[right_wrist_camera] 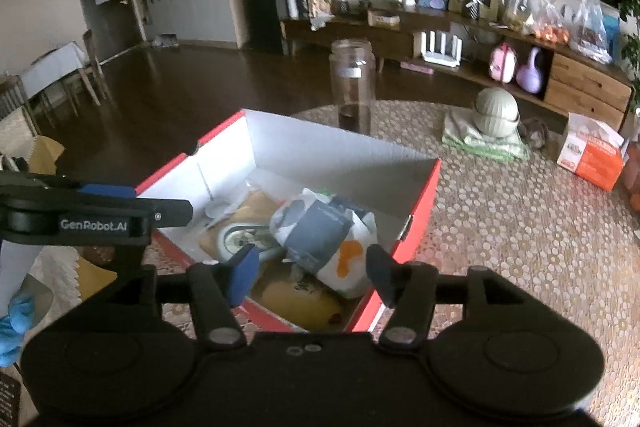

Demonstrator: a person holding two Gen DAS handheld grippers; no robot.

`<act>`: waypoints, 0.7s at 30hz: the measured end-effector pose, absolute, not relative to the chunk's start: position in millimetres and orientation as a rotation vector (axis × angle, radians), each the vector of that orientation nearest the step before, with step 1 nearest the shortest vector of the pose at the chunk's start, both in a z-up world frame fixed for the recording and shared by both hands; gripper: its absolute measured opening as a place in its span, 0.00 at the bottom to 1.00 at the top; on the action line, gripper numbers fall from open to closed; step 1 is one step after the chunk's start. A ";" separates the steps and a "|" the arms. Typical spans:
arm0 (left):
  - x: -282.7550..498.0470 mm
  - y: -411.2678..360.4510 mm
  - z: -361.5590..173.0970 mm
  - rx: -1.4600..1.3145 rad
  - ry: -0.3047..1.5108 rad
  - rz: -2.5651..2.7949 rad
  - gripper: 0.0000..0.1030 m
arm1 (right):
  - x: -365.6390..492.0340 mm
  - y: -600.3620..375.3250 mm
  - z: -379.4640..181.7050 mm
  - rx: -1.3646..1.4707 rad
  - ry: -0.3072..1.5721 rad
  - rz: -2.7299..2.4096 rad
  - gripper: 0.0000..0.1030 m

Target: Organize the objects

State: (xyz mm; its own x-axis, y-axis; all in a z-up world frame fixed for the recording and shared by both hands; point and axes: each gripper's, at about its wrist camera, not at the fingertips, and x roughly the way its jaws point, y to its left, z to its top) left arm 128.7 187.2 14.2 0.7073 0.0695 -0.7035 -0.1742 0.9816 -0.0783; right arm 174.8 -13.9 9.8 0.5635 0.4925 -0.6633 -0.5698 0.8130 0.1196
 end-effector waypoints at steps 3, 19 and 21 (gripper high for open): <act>116.9 184.2 20.1 -0.154 0.758 0.123 0.68 | 165.7 -19.4 14.5 -0.111 0.716 0.651 0.62; 72.4 151.1 31.7 -0.127 0.693 0.114 1.00 | 110.6 -56.3 34.6 -0.097 0.595 0.754 0.96; 69.1 147.6 31.9 -0.120 0.683 0.120 1.00 | 104.7 -62.5 37.0 -0.103 0.566 0.754 0.99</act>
